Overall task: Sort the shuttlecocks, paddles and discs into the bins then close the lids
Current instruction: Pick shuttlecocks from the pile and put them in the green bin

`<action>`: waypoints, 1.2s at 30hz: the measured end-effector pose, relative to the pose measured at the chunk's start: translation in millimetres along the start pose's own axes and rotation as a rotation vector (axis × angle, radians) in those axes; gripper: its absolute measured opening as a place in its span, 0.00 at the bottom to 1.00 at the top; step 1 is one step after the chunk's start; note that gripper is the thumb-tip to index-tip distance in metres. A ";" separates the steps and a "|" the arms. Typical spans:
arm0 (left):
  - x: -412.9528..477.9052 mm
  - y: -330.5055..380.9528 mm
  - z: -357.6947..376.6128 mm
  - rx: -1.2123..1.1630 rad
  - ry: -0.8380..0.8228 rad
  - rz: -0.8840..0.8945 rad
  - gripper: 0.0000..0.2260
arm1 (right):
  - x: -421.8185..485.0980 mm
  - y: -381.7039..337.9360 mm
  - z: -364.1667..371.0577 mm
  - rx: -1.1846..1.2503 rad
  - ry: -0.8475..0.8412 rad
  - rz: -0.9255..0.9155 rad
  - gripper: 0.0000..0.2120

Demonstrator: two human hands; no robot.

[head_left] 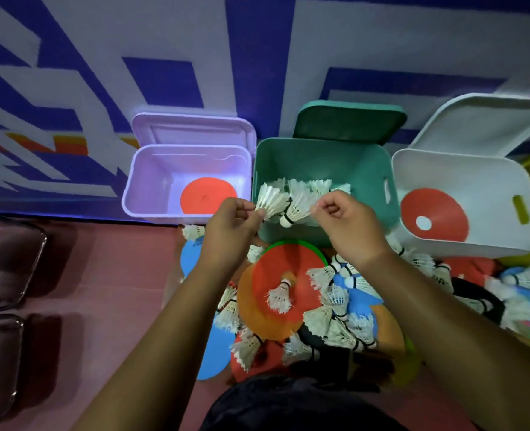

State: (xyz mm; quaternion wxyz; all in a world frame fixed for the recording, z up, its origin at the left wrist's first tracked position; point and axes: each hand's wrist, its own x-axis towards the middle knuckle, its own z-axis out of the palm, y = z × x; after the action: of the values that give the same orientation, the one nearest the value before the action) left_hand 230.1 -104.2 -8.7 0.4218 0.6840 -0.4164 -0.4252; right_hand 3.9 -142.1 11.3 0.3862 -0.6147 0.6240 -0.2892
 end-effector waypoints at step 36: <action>-97.1 -34.9 -43.5 0.101 0.157 -0.233 0.05 | 19.6 1.7 -2.5 -0.152 -0.275 0.005 0.06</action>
State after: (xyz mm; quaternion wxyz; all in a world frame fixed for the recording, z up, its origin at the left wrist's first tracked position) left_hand 249.7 6.1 -6.6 0.3659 0.7791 -0.3207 -0.3953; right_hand 2.0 -161.6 8.7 0.4211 -0.6745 0.5868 -0.1531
